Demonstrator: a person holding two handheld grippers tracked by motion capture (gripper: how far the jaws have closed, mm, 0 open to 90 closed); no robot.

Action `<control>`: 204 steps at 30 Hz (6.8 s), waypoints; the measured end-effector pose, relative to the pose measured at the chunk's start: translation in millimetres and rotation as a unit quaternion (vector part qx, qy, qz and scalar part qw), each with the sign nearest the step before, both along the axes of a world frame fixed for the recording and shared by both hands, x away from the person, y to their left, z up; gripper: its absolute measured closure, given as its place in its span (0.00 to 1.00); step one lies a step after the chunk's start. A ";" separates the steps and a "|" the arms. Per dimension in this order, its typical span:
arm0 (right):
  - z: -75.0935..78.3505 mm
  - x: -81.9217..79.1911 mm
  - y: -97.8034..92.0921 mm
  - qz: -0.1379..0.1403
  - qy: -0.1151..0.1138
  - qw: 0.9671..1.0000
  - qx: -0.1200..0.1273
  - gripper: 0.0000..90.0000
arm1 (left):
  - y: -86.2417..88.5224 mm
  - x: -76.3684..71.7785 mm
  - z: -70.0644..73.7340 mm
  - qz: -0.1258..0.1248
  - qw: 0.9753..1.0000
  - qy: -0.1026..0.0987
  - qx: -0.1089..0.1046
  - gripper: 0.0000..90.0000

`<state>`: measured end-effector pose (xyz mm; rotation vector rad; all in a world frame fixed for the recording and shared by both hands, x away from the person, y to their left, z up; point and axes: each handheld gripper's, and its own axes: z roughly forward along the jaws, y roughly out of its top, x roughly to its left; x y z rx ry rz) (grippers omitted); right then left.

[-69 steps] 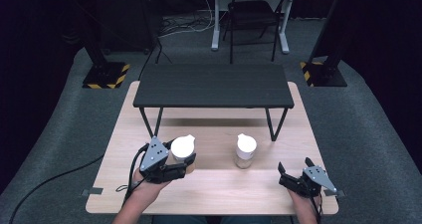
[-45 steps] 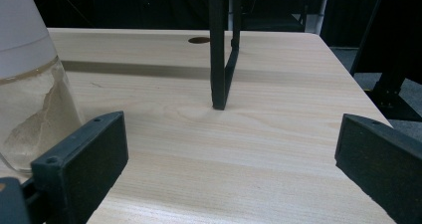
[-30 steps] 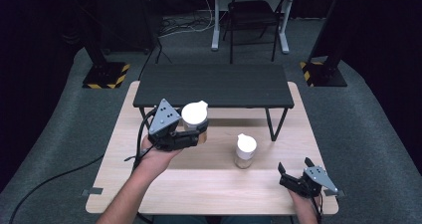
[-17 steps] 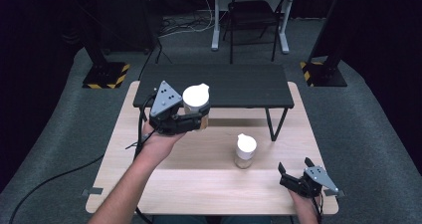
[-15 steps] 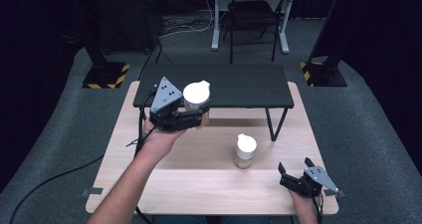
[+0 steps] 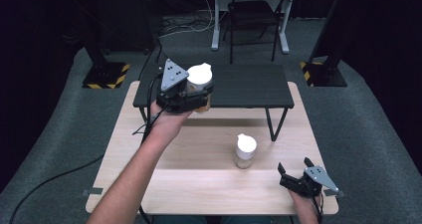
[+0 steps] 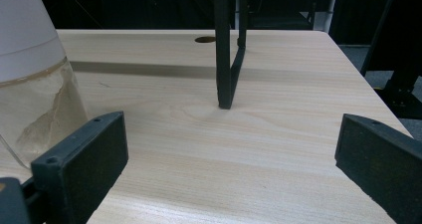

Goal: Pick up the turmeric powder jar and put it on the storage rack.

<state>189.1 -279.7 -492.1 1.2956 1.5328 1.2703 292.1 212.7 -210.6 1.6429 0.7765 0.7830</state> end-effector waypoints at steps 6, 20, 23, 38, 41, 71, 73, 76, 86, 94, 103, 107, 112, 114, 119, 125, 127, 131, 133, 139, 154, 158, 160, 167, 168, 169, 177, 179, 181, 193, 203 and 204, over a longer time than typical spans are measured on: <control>-0.4 -0.1 -0.6 0.001 -0.001 1.000 0.001 0.00 | -12.0 9.0 2.6 0.021 1.000 -0.005 0.001 0.33; -0.7 -0.7 -0.7 0.002 -0.002 1.000 0.002 0.00 | -30.3 28.9 -17.5 0.074 0.997 0.002 -0.019 0.33; -0.7 -0.2 -0.7 0.004 -0.002 1.000 0.000 0.00 | -30.3 35.5 -22.6 0.085 0.996 0.007 -0.020 0.33; -0.9 0.3 -1.6 0.011 -0.003 1.000 -0.001 0.00 | -23.3 51.8 -26.5 0.113 0.992 0.036 -0.035 0.33; -0.9 0.2 -1.7 0.010 -0.003 1.000 0.000 0.00 | -22.6 53.4 -26.5 0.110 0.992 0.041 -0.039 0.33; -0.9 0.3 -2.3 0.011 -0.002 1.000 0.004 0.00 | -21.1 58.8 -36.3 0.096 0.994 0.036 -0.038 0.33; -1.0 0.2 -2.4 0.011 -0.002 1.000 0.005 0.00 | -21.3 58.8 -36.4 0.096 0.994 0.036 -0.039 0.33; -1.0 0.1 -2.5 0.011 -0.002 1.000 0.005 0.00 | -20.7 58.4 -38.3 0.097 0.994 0.034 -0.048 0.32; -1.0 0.2 -2.9 0.011 -0.001 1.000 0.007 0.00 | -24.9 55.4 -35.4 0.121 0.990 0.038 -0.065 0.16; -0.8 0.3 -2.8 0.011 -0.001 1.000 0.007 0.00 | -19.9 58.9 -34.2 0.128 0.987 0.061 -0.073 0.00; -0.8 0.1 -3.0 0.011 -0.001 1.000 0.007 0.00 | -12.2 45.9 -39.1 0.123 0.989 0.049 -0.070 0.00; -0.6 -0.2 -3.2 0.012 -0.001 1.000 0.006 0.00 | -11.9 37.9 -43.7 0.124 0.989 0.048 -0.067 0.00; -0.3 0.2 -3.1 0.013 0.001 1.000 0.006 0.00 | -10.8 28.6 -47.0 0.121 0.990 0.047 -0.059 0.00; -0.4 0.2 -3.0 0.012 0.000 1.000 0.005 0.00 | -10.0 27.7 -45.9 0.118 0.990 0.051 -0.062 0.00; -0.2 0.2 -3.3 0.013 0.001 1.000 0.007 0.00 | -11.4 20.9 -45.8 0.110 0.992 0.041 -0.046 0.01; -0.5 0.0 -3.3 0.013 0.000 1.000 0.007 0.00 | -5.0 11.5 -49.7 0.094 0.994 0.035 -0.036 0.01; -0.2 0.2 -3.3 0.013 0.001 1.000 0.006 0.00 | -1.8 7.1 -52.4 0.086 0.995 0.031 -0.035 0.02; -0.1 0.3 -3.2 0.013 0.001 1.000 0.006 0.00 | 4.2 1.0 -56.0 0.077 0.996 0.031 -0.034 0.02; -0.2 0.4 -3.2 0.013 0.001 1.000 0.005 0.00 | 8.1 -2.1 -58.0 0.073 0.996 0.032 -0.037 0.02; 0.0 0.5 -3.4 0.012 0.002 1.000 0.007 0.00 | 17.5 -12.4 -66.0 0.056 0.997 0.031 -0.034 0.03; -0.1 0.4 -3.7 0.012 0.002 1.000 0.008 0.00 | 30.2 -30.6 -90.3 0.027 0.999 0.033 -0.031 0.03; -0.1 0.5 -3.7 0.013 0.002 1.000 0.008 0.00 | 35.6 -33.0 -95.7 0.009 0.999 0.037 -0.030 0.03; -0.1 0.4 -3.7 0.013 0.002 1.000 0.008 0.00 | 38.3 -34.8 -99.1 -0.002 0.999 0.036 -0.028 0.03; -0.1 0.4 -3.6 0.012 0.002 1.000 0.008 0.00 | 47.3 -46.4 -110.0 -0.025 0.999 0.029 -0.009 0.03; -0.1 0.4 -3.5 0.012 0.002 1.000 0.008 0.00 | 49.2 -48.5 -112.2 -0.026 0.999 0.029 -0.008 0.03; -0.1 0.4 -3.5 0.012 0.002 1.000 0.008 0.00 | 51.2 -50.7 -114.3 -0.026 0.999 0.029 -0.005 0.03; 0.1 0.5 -3.3 0.012 0.002 1.000 0.007 0.00 | 72.7 -64.7 -132.7 -0.025 0.999 0.026 -0.008 0.03; 0.1 0.5 -3.2 0.012 0.002 1.000 0.007 0.00 | 77.8 -67.5 -137.2 -0.026 0.999 0.024 -0.008 0.03; 0.1 0.5 -3.1 0.012 0.002 1.000 0.007 0.00 | 82.3 -70.0 -140.9 -0.025 0.999 0.022 -0.009 0.03; 0.1 0.4 -3.0 0.011 0.002 1.000 0.007 0.00 | 100.4 -76.3 -171.5 -0.002 0.999 0.028 -0.018 0.03; 0.2 0.5 -2.9 0.011 0.003 1.000 0.007 0.00 | 109.0 -78.5 -203.3 0.025 0.999 0.045 -0.019 0.03; 0.1 0.5 -2.9 0.011 0.002 1.000 0.007 0.00 | 109.3 -78.3 -205.3 0.028 0.998 0.048 -0.016 0.03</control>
